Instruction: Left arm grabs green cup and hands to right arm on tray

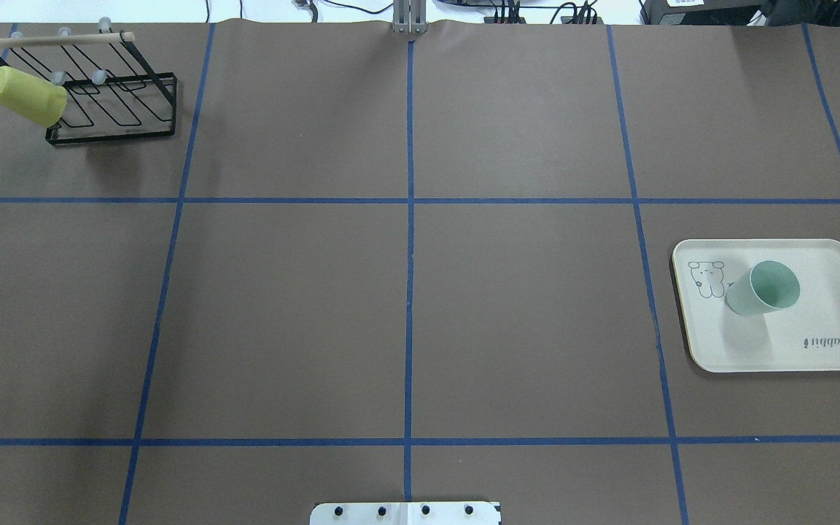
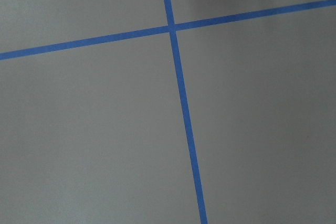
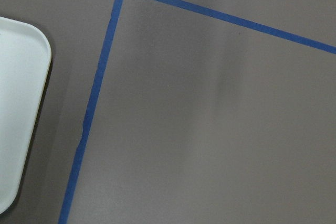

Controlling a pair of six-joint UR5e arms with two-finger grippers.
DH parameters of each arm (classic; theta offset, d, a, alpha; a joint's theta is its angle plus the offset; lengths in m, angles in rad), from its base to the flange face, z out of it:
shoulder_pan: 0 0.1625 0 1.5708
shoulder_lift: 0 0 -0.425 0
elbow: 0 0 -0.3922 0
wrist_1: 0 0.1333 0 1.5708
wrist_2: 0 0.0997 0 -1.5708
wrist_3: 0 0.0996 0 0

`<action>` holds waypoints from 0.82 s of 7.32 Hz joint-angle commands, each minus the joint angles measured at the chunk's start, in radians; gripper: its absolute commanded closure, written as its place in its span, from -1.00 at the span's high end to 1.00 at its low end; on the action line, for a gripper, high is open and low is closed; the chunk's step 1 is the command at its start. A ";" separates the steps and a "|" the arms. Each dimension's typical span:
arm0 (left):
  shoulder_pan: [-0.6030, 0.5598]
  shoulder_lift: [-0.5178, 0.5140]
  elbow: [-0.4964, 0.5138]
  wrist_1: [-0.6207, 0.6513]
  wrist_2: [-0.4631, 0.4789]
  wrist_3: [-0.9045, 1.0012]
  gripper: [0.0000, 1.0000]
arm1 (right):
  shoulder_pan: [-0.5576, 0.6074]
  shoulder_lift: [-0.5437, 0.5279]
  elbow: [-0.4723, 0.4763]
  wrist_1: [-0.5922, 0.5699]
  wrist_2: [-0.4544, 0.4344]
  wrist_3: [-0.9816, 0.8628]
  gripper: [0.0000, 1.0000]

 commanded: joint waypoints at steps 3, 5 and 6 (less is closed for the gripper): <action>0.000 0.002 0.002 0.002 0.001 -0.001 1.00 | 0.000 -0.004 0.000 0.000 0.002 -0.001 1.00; 0.000 0.015 -0.004 0.000 0.002 -0.001 1.00 | 0.000 -0.007 0.000 -0.001 0.002 -0.001 1.00; -0.002 0.017 -0.002 0.002 0.002 -0.002 1.00 | 0.000 -0.009 0.000 -0.001 0.002 -0.001 1.00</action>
